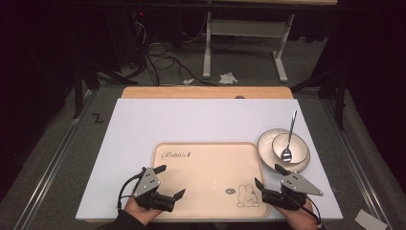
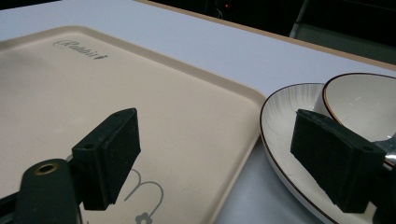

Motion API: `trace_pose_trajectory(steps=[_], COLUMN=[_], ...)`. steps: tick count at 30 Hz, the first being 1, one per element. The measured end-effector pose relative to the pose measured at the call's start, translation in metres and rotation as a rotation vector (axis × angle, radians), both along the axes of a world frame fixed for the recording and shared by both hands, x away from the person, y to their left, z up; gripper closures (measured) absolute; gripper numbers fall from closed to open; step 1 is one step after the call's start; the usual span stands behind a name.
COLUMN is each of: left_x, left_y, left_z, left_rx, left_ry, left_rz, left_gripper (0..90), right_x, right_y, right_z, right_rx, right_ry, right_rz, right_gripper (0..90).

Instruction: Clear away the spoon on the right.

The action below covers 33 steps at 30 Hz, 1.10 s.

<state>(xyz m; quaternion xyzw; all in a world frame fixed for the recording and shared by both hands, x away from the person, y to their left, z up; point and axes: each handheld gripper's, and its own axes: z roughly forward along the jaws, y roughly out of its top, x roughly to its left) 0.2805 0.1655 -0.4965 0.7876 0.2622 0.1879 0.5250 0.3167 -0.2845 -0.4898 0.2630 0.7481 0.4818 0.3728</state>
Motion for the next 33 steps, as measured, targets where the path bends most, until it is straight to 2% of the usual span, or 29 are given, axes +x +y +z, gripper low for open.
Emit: trace_pose_trajectory(steps=[3,4,5,7,10,13,18,22,33], left_x=[0.003,0.004,0.004,0.006,0.006,0.006,0.007,0.007,0.006], left_y=[0.003,0.004,0.004,0.005,0.006,0.006,0.007,0.008,0.007], left_z=[-0.001,-0.001,-0.001,-0.002,-0.002,-0.002,-0.002,-0.001,-0.001], left_rx=[-0.018,-0.024,-0.024,-0.027,-0.024,-0.021,-0.022,-0.025,-0.020], left_ry=[0.019,0.028,0.028,0.041,0.043,0.044,0.041,0.039,0.033], left_rz=[0.037,0.051,0.051,0.067,0.087,0.089,0.097,0.101,0.089], left_gripper=[0.4,0.4,0.4,0.4,0.4,0.4,0.4,0.4,0.4], right_x=[-0.016,-0.020,-0.020,-0.025,-0.025,-0.022,-0.020,-0.021,-0.022], right_y=[0.016,0.023,0.023,0.033,0.042,0.040,0.036,0.036,0.036], right_z=[0.010,0.013,0.013,0.015,0.010,0.008,0.007,0.008,0.009], right_rx=[0.052,0.075,0.075,0.106,0.066,0.069,0.082,0.081,0.081], right_ry=[0.050,0.086,0.086,0.158,0.216,0.239,0.249,0.226,0.222], right_rz=[-0.018,-0.047,-0.047,-0.052,-0.088,-0.090,-0.098,-0.086,-0.081], right_gripper=[16.8,16.8,16.8,16.8,16.8,16.8,17.1,18.0,21.4])
